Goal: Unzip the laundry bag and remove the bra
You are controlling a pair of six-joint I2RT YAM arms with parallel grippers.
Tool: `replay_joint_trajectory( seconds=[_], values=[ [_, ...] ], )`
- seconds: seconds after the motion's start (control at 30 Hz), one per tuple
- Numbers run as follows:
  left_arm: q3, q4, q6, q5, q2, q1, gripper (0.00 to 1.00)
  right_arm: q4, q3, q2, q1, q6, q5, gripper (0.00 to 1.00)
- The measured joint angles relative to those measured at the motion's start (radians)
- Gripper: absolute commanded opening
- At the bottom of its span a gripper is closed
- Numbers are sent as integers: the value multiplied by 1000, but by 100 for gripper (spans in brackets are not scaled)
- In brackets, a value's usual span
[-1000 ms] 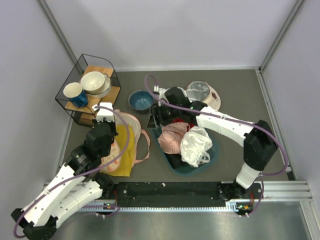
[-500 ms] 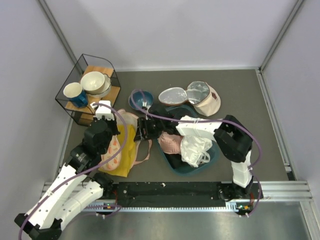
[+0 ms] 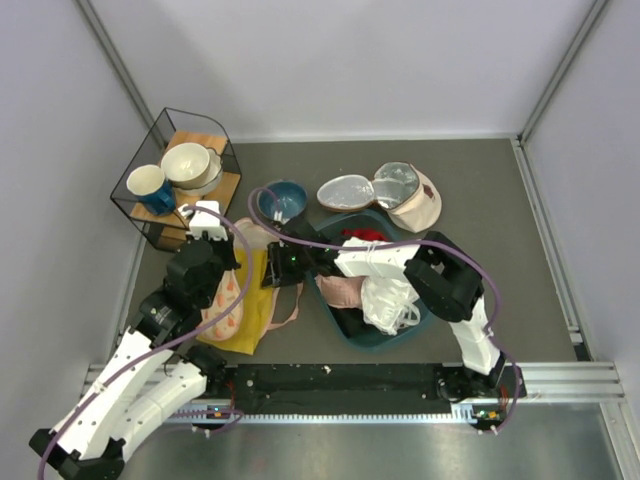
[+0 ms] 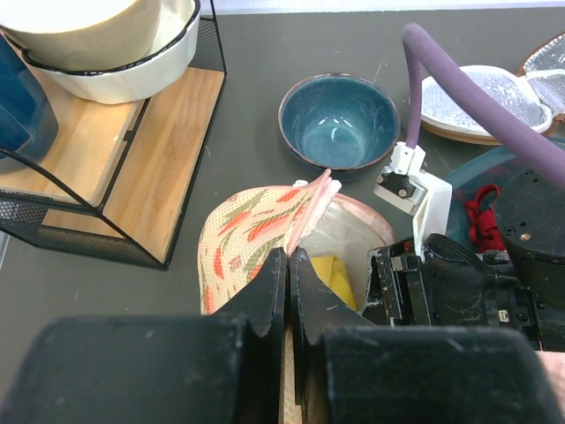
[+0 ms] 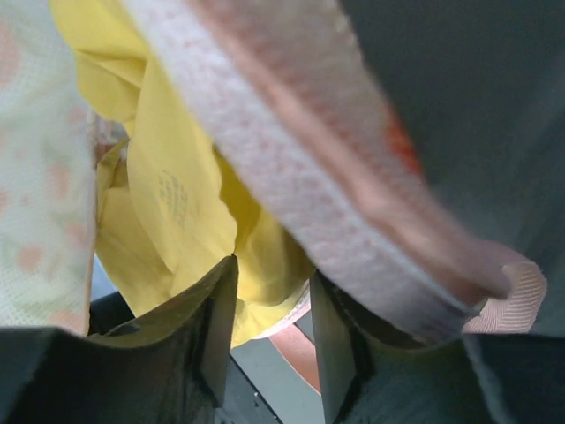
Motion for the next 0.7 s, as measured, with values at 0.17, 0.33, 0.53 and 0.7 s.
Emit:
replay_joint_trajectory(
  seconds=[0.17, 0.33, 0.53, 0.7],
  values=[
    [0, 0, -7, -1, -11, 1, 0, 0, 1, 0, 0, 6, 28, 0],
    [0, -2, -8, -13, -11, 4, 0, -1, -18, -39, 0, 1, 30, 0],
    [4, -16, -11, -60, 8, 12, 0, -1, -181, -288, 0, -15, 28, 0],
    [4, -21, -8, -90, 5, 17, 0, -17, -234, -471, 0, -58, 51, 0]
  ],
)
